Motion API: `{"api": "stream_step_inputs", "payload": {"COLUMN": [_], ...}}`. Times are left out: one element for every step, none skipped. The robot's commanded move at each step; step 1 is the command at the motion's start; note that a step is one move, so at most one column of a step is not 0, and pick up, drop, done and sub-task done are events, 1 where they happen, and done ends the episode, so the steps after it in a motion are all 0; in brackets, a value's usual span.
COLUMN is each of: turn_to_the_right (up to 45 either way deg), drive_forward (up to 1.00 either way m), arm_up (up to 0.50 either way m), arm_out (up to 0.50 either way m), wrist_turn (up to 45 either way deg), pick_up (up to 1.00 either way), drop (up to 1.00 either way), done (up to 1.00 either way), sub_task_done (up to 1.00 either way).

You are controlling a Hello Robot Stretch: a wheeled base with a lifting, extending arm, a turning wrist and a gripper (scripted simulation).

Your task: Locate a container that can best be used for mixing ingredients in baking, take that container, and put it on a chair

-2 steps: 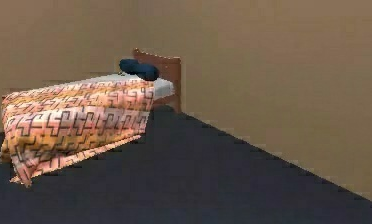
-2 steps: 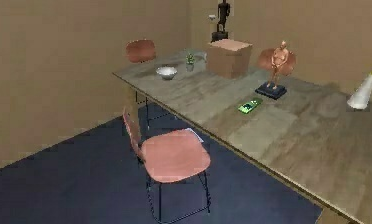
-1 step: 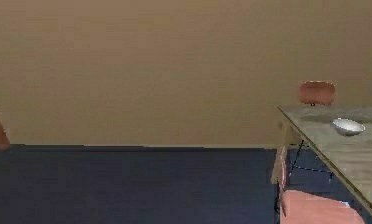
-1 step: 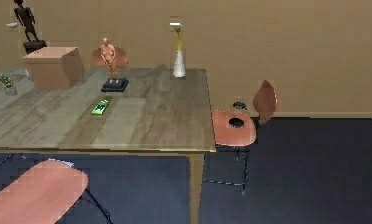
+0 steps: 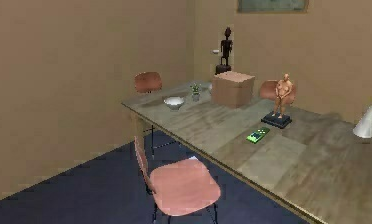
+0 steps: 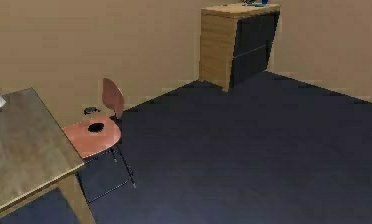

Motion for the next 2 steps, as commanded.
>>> {"api": "stream_step_inputs", "payload": {"turn_to_the_right": [9.0,0.0], "drive_forward": [0.0,0.5], "arm_up": [0.0,0.0], "arm_out": [0.0,0.0], "wrist_turn": [0.0,0.0], "pick_up": [0.0,0.0], "drop": [0.0,0.0], "done": [0.0,0.0], "sub_task_done": [0.0,0.0]}}
